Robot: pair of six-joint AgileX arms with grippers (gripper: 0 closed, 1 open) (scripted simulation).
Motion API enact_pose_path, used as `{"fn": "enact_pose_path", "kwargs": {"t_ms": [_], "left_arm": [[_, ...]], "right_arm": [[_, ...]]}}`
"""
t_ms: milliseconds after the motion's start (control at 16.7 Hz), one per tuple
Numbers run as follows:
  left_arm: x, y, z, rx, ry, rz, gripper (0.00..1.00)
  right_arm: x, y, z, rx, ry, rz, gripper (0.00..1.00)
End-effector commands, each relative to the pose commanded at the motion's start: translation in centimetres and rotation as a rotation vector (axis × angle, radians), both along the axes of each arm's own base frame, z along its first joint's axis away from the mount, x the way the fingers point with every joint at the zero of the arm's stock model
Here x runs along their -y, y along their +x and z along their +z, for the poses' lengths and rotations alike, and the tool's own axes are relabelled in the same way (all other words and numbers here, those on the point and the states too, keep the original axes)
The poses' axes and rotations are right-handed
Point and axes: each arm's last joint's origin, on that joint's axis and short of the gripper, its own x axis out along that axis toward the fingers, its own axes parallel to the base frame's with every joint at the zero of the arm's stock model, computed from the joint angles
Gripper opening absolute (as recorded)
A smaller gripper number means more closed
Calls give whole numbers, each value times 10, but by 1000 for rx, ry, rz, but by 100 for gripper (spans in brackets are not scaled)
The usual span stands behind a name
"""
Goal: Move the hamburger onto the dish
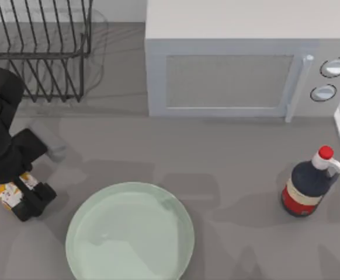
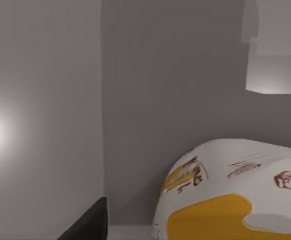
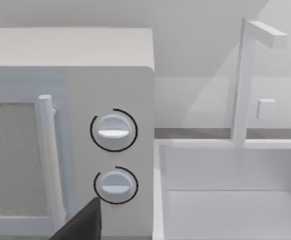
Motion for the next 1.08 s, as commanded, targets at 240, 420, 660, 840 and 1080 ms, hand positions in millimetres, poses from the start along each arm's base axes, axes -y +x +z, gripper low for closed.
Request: {"fn": "enact_pose_path", "kwargs": {"t_ms": [240,420,660,840,1080], "left_arm": [[0,0,0,0,0,0,25],[0,0,0,0,0,0,2],[0,0,0,0,0,0,0],[0,0,0,0,0,0,0],[0,1,27,24,-26,8,0]], "right_arm": [[0,0,0,0,0,0,100],[0,0,0,0,0,0,100],[0,0,0,0,0,0,100],[0,0,0,0,0,0,100],[0,0,0,0,0,0,100]]}}
